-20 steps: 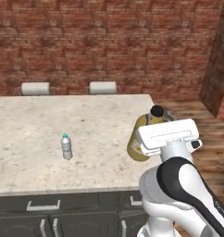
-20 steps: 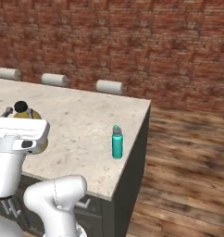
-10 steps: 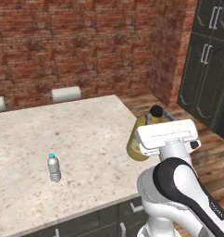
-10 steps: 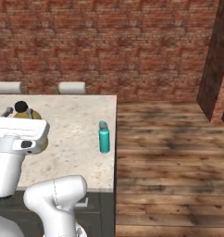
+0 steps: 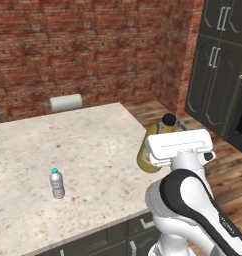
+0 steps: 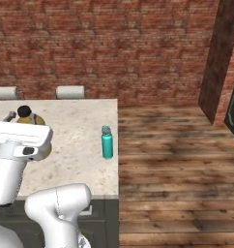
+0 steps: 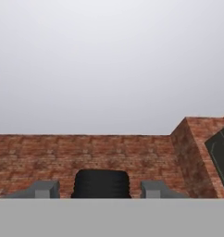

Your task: Move the drinks to the dining counter.

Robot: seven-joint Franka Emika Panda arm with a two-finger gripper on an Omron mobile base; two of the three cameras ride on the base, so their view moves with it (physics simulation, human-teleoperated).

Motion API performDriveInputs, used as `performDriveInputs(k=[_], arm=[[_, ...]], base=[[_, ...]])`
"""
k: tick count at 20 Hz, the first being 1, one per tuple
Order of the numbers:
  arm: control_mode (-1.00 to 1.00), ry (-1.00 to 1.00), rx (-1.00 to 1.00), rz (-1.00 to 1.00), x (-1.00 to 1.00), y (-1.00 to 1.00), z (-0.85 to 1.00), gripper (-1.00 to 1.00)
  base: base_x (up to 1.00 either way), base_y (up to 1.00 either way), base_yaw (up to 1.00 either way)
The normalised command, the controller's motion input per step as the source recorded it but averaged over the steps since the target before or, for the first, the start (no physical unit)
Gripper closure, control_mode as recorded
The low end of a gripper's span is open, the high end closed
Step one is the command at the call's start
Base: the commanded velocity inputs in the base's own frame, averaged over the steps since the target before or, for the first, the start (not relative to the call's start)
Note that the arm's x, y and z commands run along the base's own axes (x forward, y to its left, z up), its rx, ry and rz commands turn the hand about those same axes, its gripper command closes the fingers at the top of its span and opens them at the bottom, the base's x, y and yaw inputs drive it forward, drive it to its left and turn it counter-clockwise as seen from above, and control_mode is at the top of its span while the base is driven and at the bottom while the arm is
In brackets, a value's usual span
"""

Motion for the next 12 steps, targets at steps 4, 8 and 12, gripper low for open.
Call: performDriveInputs(k=[4, 8, 12], arm=[[-1.0, 0.05, -0.01, -0.01, 0.1, 0.0, -0.06, 1.0], [-1.0, 0.05, -0.08, 0.0, 0.03, 0.04, -0.09, 1.0], [-1.0, 0.08, -0.04, 0.0, 0.18, 0.01, -0.21, 1.0]], base=[[0.0, 0.0, 0.0], [0.0, 0.0, 0.0], [0.0, 0.0, 0.0]])
